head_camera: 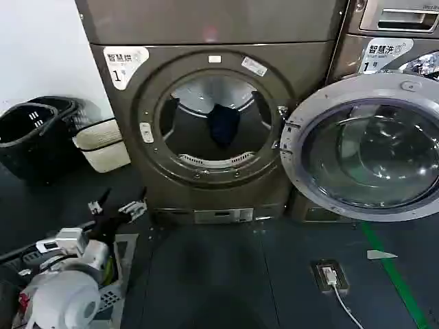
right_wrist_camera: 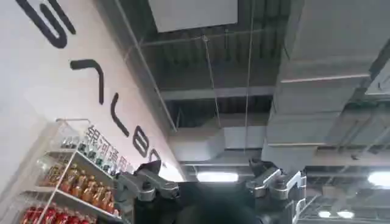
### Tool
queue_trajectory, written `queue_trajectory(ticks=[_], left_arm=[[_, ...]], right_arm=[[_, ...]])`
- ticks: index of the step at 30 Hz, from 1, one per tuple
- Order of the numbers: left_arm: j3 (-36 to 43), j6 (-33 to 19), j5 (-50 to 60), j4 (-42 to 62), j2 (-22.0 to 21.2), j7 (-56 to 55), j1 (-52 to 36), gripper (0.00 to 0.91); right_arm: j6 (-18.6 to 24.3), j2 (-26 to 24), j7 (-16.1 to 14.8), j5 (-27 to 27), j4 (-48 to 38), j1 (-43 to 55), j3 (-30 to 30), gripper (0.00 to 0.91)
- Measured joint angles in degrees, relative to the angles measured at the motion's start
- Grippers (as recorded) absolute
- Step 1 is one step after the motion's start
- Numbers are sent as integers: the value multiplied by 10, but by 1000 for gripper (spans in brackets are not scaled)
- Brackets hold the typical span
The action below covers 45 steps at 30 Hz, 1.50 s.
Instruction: Grasp the clothes from the dryer.
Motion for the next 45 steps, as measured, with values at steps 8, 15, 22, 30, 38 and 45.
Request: queue_trajectory(ticks=[8,15,22,30,38,45], left_arm=[[-1,0,0,-5,0,0,4,907],[-2,-1,0,-8,0,0,6,907],[2,-1,0,-8,1,0,2,907],[10,0,3,-5,1,1,-1,907],[13,0,5,-5,0,1,-4,907],[13,0,7,-7,-2,2,0,907]], right_arm=[[12,4,-10,3,1,-2,2,907],[18,5,-12,8,0,-6,7,907],[21,3,-15,10,-3,-7,10,907],[23,3,-19,11,-4,-5,10,907],[25,4,-22,12,-6,-5,13,907],[26,5,-23,14,-7,-4,14,907]])
